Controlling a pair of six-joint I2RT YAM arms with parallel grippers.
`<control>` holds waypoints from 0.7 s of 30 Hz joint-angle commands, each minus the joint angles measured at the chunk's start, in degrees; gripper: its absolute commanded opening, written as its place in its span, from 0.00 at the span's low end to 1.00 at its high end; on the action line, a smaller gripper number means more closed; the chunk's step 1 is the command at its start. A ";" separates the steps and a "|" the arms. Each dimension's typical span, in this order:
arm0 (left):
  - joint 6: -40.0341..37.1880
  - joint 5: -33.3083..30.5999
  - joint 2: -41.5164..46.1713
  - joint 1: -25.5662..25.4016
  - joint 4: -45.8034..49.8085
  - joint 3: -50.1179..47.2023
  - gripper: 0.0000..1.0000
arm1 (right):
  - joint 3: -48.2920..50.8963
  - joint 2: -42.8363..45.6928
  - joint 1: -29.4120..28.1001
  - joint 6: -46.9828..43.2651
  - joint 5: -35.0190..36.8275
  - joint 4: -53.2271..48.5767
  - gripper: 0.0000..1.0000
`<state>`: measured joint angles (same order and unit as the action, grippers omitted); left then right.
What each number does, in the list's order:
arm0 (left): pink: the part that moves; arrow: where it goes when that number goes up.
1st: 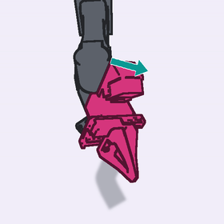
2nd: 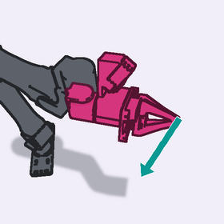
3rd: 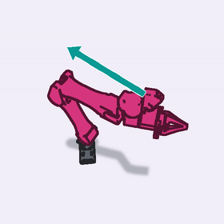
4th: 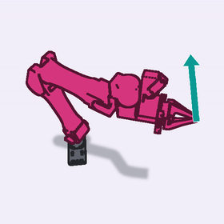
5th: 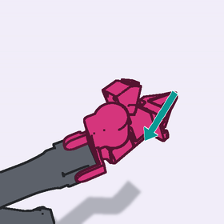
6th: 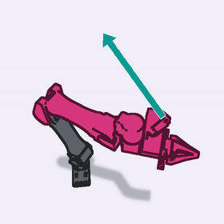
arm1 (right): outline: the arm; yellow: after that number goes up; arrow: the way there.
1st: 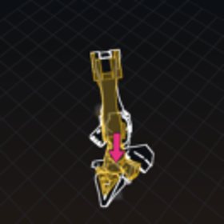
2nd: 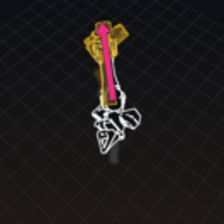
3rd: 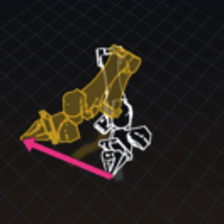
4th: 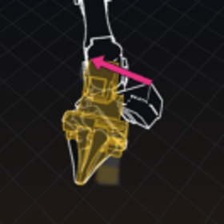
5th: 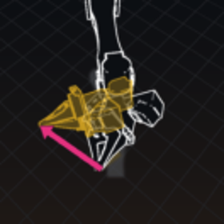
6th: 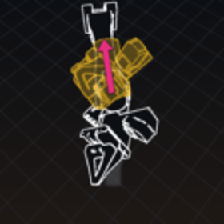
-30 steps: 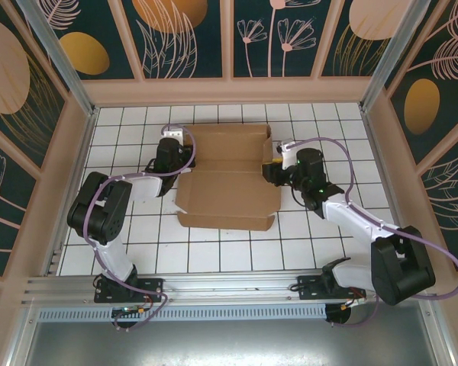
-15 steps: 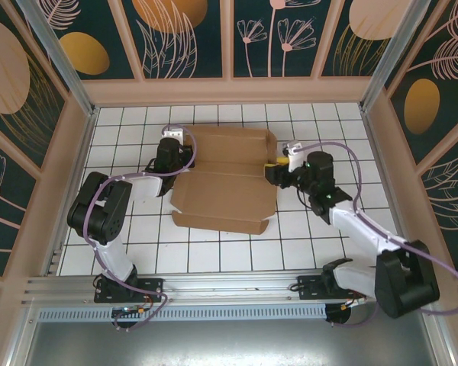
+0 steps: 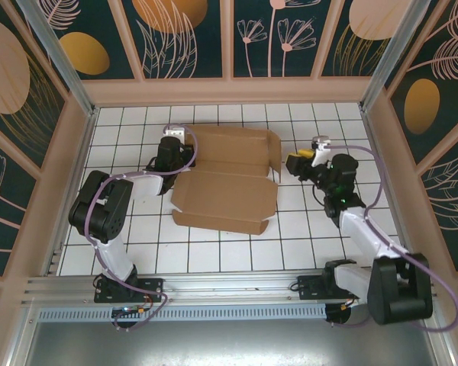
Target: Fold the paper box
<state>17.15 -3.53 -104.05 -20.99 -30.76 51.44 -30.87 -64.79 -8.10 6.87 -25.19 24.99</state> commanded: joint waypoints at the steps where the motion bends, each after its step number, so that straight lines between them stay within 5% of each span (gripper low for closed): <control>1: -1.15 0.58 -0.80 -0.24 -2.48 0.93 0.00 | -4.14 -4.09 -2.25 -5.32 -0.87 -3.74 0.48; 21: -2.81 -1.48 -1.86 -0.45 -7.64 -2.57 0.00 | -10.20 -17.62 -9.81 -17.72 -0.65 -4.47 0.42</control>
<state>15.00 -5.04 -105.19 -21.02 -35.03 49.17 -37.87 -80.66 -17.17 -7.97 -25.61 20.47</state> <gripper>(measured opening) 0.060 0.426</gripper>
